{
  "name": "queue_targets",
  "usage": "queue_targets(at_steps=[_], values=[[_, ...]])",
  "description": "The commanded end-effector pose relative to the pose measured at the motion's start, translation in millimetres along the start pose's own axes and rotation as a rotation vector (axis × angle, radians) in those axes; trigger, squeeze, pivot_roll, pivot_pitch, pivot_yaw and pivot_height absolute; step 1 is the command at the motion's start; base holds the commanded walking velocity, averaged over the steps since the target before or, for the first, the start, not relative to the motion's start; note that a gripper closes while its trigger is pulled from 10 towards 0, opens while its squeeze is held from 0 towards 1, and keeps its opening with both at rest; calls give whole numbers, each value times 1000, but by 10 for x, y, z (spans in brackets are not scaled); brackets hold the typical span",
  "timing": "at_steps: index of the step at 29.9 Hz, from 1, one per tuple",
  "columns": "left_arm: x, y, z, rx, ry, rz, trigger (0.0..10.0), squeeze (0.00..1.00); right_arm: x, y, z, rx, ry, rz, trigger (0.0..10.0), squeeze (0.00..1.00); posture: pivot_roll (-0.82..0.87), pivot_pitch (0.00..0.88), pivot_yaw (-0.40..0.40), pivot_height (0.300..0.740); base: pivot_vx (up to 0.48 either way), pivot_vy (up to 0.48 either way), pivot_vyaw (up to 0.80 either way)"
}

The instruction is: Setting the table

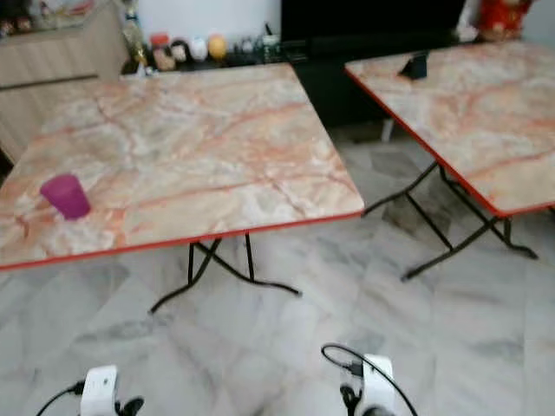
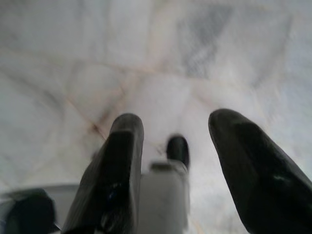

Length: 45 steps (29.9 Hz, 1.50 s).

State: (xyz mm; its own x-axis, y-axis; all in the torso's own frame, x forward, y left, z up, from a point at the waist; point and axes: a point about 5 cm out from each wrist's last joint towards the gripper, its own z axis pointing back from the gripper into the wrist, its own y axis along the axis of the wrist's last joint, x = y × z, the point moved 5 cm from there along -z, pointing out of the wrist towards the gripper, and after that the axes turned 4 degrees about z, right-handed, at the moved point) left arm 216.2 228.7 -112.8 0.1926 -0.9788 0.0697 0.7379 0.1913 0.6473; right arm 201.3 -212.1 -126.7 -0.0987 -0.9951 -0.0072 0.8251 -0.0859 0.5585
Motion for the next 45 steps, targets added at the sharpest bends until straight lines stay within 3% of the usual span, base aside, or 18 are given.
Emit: queue_targets(at_steps=[1,11,18,23,27,36,40,45], values=[[-117,-152,50,-41,24,-6,10000,0,-70,41,-13,10,16,-3,10000,0,-75,0,82,740,0,289,0],[-159,-249,90,-49,26,-1,10000,0,-240,102,-38,21,35,1,10000,0,-72,0,81,740,0,288,0],[-44,-281,76,-51,14,-1,10000,0,-340,96,-43,22,49,26,10000,0,-71,0,79,740,0,289,0],[-4,-262,64,-45,9,-1,10000,0,-347,122,-45,32,54,30,10000,0,-71,0,79,740,0,289,408],[-3,-247,60,-42,9,0,10000,0,-226,16,-18,27,38,1,10000,0,-69,0,79,740,0,282,142],[-34,-238,64,-39,12,0,10000,0,-226,8,-16,25,39,9,10000,0,-70,0,81,740,0,280,0],[99,-196,30,-29,-3,-3,10000,0,-231,9,-18,22,40,13,10000,0,-68,0,82,740,0,277,0],[147,-178,19,-24,-9,-7,10000,0,-234,9,-18,22,41,15,10000,0,-67,0,80,740,0,164,0]])
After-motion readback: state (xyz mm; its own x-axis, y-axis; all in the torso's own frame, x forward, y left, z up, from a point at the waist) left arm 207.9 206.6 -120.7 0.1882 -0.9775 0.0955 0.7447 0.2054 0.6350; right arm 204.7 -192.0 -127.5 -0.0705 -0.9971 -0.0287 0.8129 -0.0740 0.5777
